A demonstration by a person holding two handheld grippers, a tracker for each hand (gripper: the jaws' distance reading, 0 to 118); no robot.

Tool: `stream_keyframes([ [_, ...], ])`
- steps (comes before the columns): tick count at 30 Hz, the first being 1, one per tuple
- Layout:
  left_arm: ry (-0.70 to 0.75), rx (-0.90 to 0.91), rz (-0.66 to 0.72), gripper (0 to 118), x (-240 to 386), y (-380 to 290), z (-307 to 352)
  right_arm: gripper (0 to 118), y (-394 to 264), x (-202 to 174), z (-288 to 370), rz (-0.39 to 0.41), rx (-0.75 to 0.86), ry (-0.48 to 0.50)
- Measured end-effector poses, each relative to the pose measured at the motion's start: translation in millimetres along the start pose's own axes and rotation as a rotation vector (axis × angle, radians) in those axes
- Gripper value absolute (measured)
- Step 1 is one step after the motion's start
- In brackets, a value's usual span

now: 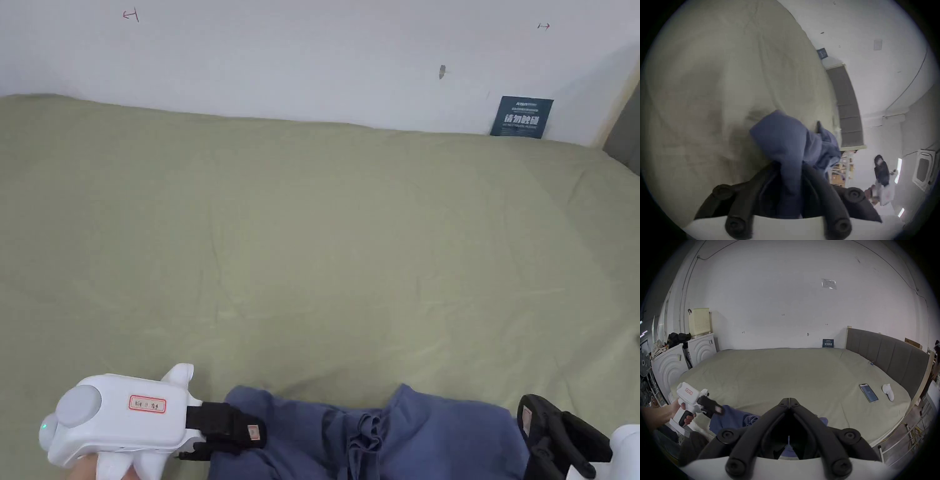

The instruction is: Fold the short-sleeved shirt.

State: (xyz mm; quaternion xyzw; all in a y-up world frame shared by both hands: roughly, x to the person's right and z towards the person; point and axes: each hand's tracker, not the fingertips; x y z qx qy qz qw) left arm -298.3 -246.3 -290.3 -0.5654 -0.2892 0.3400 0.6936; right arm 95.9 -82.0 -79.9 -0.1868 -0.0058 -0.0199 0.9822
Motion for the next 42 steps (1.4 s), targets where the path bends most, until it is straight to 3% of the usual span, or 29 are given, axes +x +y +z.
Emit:
stream_keyframes([
  [3, -0.032, 0.017, 0.014, 11, -3, -2, 11, 0, 1, 1, 1, 0.007, 0.000, -0.001],
  [9, 0.080, 0.203, 0.090, 11, 2, -7, 73, 0, 5, 5, -1, 0.004, 0.013, 0.000],
  [14, 0.260, 0.302, 0.045, 11, 14, -22, 155, 0, 5, 1, -7, 0.010, 0.018, 0.029],
  [18, 0.371, 0.297, -0.008, 11, 47, -24, 175, 0, 7, -2, -9, 0.007, 0.031, 0.046],
  [30, 0.407, 0.156, -0.343, 11, 187, -38, 59, 0, 6, 14, 8, -0.022, 0.059, 0.019],
  [36, 0.442, 0.051, -0.438, 12, 210, -42, -39, 0, -3, 25, 10, -0.063, 0.048, -0.008],
  [37, 0.463, 0.031, -0.464, 17, 210, -44, -57, 0, -5, 26, 10, -0.064, 0.044, -0.012],
  [38, 0.469, 0.008, -0.493, 46, 208, -45, -74, 0, -6, 27, 12, -0.065, 0.039, -0.016],
  [39, 0.457, -0.016, -0.493, 83, 209, -49, -89, 0, -7, 29, 13, -0.069, 0.037, -0.019],
  [40, 0.453, -0.055, -0.474, 108, 207, -50, -103, 0, -8, 30, 14, -0.074, 0.034, -0.026],
  [42, 0.424, -0.043, -0.462, 111, 204, -51, -110, 0, -9, 34, 16, -0.082, 0.028, -0.034],
])
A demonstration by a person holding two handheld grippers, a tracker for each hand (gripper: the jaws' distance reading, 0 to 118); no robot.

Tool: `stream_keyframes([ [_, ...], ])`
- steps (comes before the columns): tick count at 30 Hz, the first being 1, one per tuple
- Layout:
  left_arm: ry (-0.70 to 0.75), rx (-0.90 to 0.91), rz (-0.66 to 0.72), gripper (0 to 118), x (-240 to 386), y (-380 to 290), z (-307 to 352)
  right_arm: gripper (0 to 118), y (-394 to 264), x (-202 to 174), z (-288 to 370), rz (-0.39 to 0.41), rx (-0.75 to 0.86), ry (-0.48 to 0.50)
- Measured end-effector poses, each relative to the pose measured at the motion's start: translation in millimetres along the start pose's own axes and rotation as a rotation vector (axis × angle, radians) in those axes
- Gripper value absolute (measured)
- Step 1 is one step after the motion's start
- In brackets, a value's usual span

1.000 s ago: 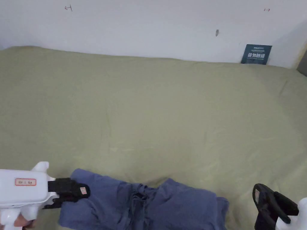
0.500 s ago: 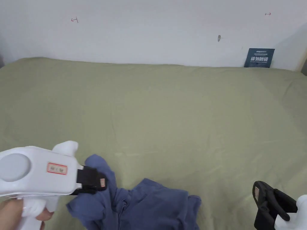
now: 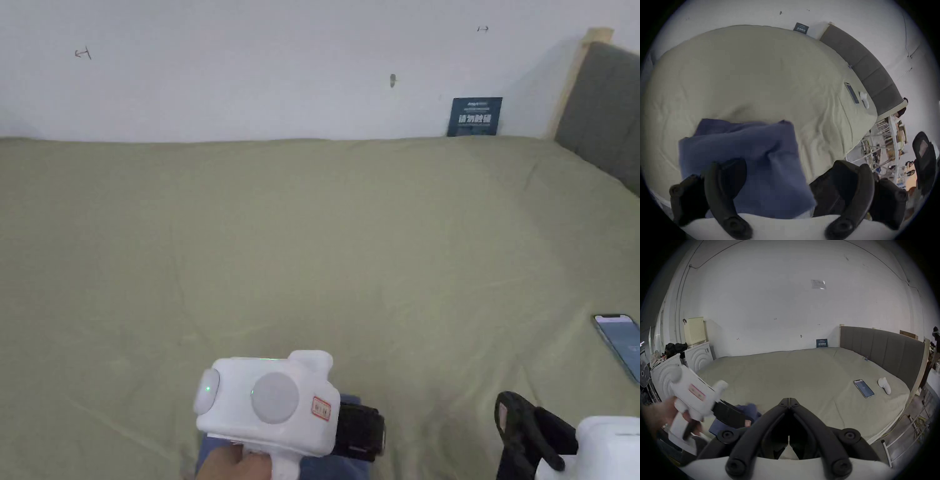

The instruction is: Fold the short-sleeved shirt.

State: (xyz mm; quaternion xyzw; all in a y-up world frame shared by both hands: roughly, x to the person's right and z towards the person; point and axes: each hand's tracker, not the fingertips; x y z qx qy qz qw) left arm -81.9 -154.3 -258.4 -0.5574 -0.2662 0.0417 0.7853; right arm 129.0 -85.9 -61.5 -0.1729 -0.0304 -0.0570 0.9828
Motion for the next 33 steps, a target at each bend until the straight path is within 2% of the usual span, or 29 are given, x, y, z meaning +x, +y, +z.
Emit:
stream_keyframes([
  [3, -0.048, 0.049, 0.065, 106, -8, 2, 17, 0, -2, 5, 0, -0.008, -0.005, -0.013],
  [4, -0.075, 0.081, 0.079, 95, -15, 0, 30, 0, -3, 6, -1, -0.009, -0.008, -0.015],
  [5, -0.093, 0.116, 0.086, 61, -22, 0, 42, 0, -4, 7, -2, -0.010, -0.010, -0.017],
  [6, -0.092, 0.135, 0.097, 22, -29, -1, 51, 0, -4, 7, -3, -0.012, -0.013, -0.017],
  [7, -0.103, 0.149, 0.117, 0, -37, -3, 60, 0, -5, 8, -5, -0.015, -0.017, -0.015],
  [12, -0.214, 0.110, 0.183, 0, -73, -9, 57, 0, -9, 5, -13, -0.034, -0.033, -0.001],
  [17, -0.488, -0.042, 0.228, 0, -63, -28, -13, 0, -15, 3, -16, -0.038, -0.064, 0.005],
  [19, -0.449, -0.051, 0.213, 0, -63, -37, -39, 0, -18, 4, -16, -0.034, -0.081, 0.005],
  [21, -0.339, -0.057, 0.174, 0, -66, -45, -58, 0, -21, 5, -17, -0.028, -0.107, 0.002],
  [23, -0.430, -0.015, 0.174, 0, -70, -49, -59, 0, -25, 7, -20, -0.023, -0.134, 0.009],
  [27, -0.396, -0.011, 0.160, 0, -69, -44, -42, 0, -31, 3, -35, -0.038, -0.210, 0.046],
  [31, -0.381, 0.061, 0.126, 0, -79, -36, 4, 0, -28, -13, -68, -0.078, -0.282, 0.169],
  [33, -0.345, 0.107, 0.132, 0, -95, -34, 36, 0, -27, -22, -94, -0.112, -0.343, 0.280],
])
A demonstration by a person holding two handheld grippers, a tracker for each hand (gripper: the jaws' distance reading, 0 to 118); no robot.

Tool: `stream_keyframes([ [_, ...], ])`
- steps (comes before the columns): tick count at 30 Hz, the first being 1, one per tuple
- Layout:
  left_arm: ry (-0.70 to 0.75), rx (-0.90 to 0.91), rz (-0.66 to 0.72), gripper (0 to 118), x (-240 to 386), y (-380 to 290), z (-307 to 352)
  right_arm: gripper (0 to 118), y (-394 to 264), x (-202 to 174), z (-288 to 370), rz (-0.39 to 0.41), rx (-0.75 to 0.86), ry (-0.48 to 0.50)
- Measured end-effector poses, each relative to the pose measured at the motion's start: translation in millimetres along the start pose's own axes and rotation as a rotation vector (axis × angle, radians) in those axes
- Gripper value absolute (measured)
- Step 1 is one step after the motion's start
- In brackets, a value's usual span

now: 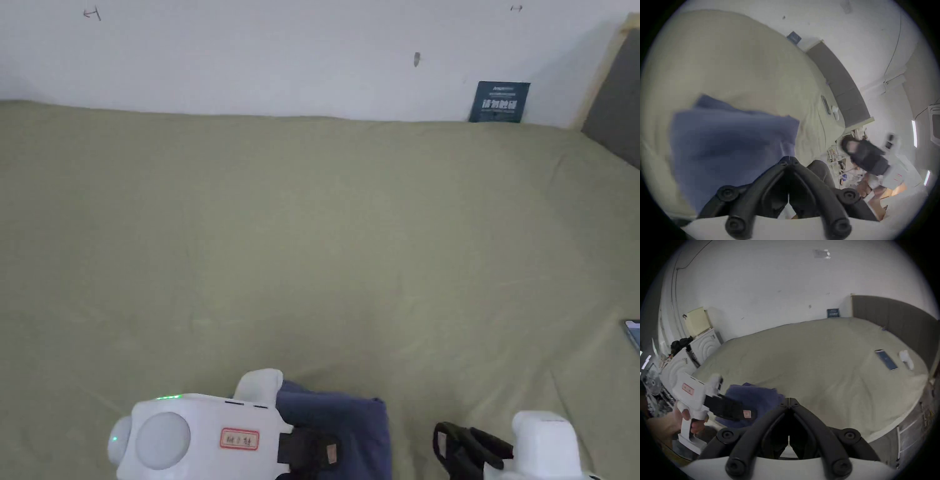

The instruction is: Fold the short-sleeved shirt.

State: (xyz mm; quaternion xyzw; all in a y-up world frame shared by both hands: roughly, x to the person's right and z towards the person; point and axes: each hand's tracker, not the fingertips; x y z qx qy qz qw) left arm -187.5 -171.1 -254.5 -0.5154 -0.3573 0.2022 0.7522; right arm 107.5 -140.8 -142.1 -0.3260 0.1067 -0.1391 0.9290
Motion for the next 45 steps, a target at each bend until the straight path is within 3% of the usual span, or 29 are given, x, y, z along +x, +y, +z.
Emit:
stream_keyframes([
  [3, 0.047, 0.065, 0.010, 0, -13, 2, 45, 0, 9, 3, -53, -0.131, -0.167, 0.256],
  [5, 0.071, 0.085, 0.044, 0, -33, 3, 67, 0, 6, 12, -94, -0.299, -0.255, 0.476],
  [7, 0.100, 0.088, 0.064, 0, -47, 0, 77, 0, 0, 21, -127, -0.386, -0.330, 0.588],
  [9, 0.113, 0.087, 0.082, 0, -65, 0, 81, 0, -9, 33, -155, -0.444, -0.387, 0.651],
  [12, 0.102, 0.076, 0.128, 0, -82, 0, 83, 0, -29, 61, -187, -0.548, -0.454, 0.646],
  [14, 0.073, 0.069, 0.136, 1, -90, 3, 84, 0, -36, 73, -193, -0.606, -0.450, 0.761],
  [15, 0.057, 0.066, 0.137, 1, -94, 4, 84, 0, -34, 73, -191, -0.615, -0.450, 0.768],
  [16, 0.035, 0.062, 0.141, 9, -98, 5, 82, 0, -30, 71, -189, -0.591, -0.455, 0.735],
  [18, -0.024, 0.043, 0.166, 72, -107, 7, 73, 0, -29, 69, -188, -0.576, -0.468, 0.739],
  [19, -0.050, 0.036, 0.175, 98, -112, 7, 64, 0, -29, 70, -189, -0.578, -0.471, 0.741],
  [20, -0.106, 0.031, 0.180, 104, -117, 7, 58, 0, -30, 71, -189, -0.591, -0.474, 0.747],
  [22, -0.176, -0.026, 0.214, 103, -125, 10, 38, 0, -31, 73, -190, -0.599, -0.475, 0.757],
  [25, -0.136, -0.047, 0.242, 97, -130, 9, 6, 0, -30, 70, -188, -0.594, -0.475, 0.754],
  [27, -0.172, -0.011, 0.270, 59, -131, 12, 3, 0, -27, 66, -185, -0.584, -0.477, 0.738],
  [28, -0.106, -0.012, 0.298, 42, -134, 12, 3, 0, -25, 64, -181, -0.569, -0.469, 0.720],
  [29, -0.129, -0.016, 0.279, 37, -137, 12, 5, 0, -22, 64, -178, -0.542, -0.461, 0.689],
  [33, -0.126, 0.006, 0.267, 35, -133, 12, 38, 0, -4, 54, -149, -0.437, -0.411, 0.611],
  [40, 0.104, 0.143, 0.257, 35, -187, 45, 186, 0, 30, 35, -102, -0.293, -0.225, 0.445],
  [45, 0.272, 0.153, 0.307, 35, -247, 65, 285, 0, 42, 25, -89, -0.234, -0.180, 0.398],
])
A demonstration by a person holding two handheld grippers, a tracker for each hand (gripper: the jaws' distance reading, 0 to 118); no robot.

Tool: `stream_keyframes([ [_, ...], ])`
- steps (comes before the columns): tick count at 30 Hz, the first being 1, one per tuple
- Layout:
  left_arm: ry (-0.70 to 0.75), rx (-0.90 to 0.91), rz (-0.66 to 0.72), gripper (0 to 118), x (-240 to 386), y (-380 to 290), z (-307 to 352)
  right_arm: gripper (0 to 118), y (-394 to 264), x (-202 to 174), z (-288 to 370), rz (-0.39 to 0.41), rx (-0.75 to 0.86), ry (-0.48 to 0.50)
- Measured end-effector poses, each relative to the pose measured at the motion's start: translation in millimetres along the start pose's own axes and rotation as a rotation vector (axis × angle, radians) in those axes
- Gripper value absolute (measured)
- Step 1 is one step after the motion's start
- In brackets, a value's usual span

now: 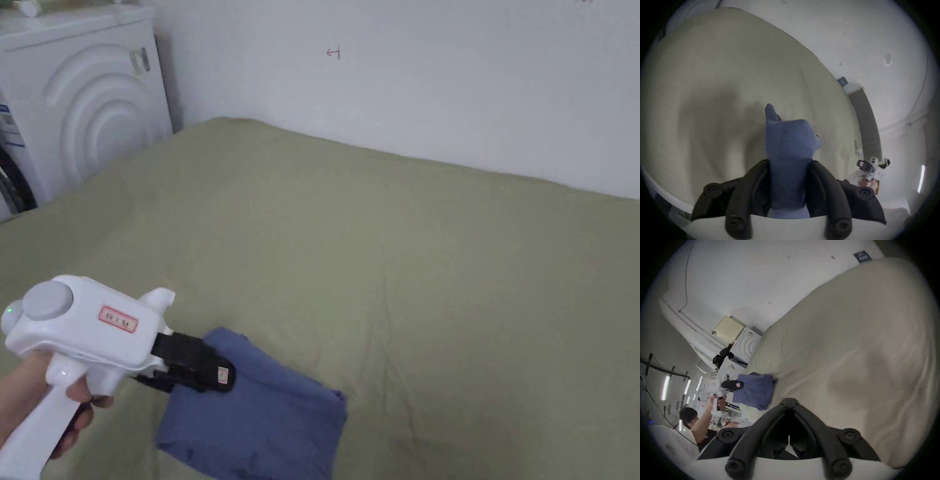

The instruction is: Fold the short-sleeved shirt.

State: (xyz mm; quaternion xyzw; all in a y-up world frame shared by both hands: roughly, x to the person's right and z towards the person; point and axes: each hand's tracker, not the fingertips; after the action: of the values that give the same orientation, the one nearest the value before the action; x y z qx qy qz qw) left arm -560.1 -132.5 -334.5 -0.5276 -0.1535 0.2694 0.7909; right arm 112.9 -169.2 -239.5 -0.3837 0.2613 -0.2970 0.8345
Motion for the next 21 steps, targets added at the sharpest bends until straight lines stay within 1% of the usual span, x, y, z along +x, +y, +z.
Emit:
stream_keyframes([
  [2, 0.052, -0.003, 0.000, 35, -24, 18, 18, 0, 0, -2, 1, 0.004, 0.007, -0.020],
  [3, 0.039, -0.006, -0.004, 35, -35, 26, 24, 0, -1, -2, 1, 0.001, 0.010, -0.026],
  [5, 0.040, 0.000, 0.038, 35, -56, 40, 31, 0, -4, -1, 0, -0.008, 0.008, -0.044],
  [7, 0.042, -0.009, 0.049, 35, -68, 51, 26, 0, -6, 0, -1, -0.011, -0.003, -0.063],
  [9, 0.066, -0.044, 0.027, 35, -71, 59, 22, 0, -8, 2, -2, -0.013, -0.008, -0.078],
  [11, 0.053, -0.061, 0.002, 35, -71, 64, 19, 0, -10, 5, -2, -0.026, -0.012, -0.081],
  [12, 0.062, -0.063, 0.009, 40, -69, 64, 17, 0, -10, 12, -2, -0.037, -0.013, -0.081],
  [13, 0.101, -0.065, -0.020, 52, -64, 64, 17, 0, -10, 14, -2, -0.042, -0.015, -0.086],
  [14, 0.146, -0.038, -0.077, 77, -58, 62, 18, 0, -10, 14, -2, -0.044, -0.018, -0.091],
  [15, 0.161, -0.040, -0.104, 91, -62, 66, 21, 0, -10, 14, -2, -0.040, -0.022, -0.089],
  [16, 0.171, -0.038, -0.077, 99, -60, 64, 22, 0, -8, 11, 0, -0.033, -0.026, -0.088],
  [18, 0.207, -0.023, -0.079, 99, -54, 57, 29, 0, -6, 8, 2, -0.015, -0.033, -0.091],
  [21, 0.223, 0.038, -0.082, 98, -51, 47, 44, 0, -3, 3, 8, 0.012, -0.028, -0.082],
])
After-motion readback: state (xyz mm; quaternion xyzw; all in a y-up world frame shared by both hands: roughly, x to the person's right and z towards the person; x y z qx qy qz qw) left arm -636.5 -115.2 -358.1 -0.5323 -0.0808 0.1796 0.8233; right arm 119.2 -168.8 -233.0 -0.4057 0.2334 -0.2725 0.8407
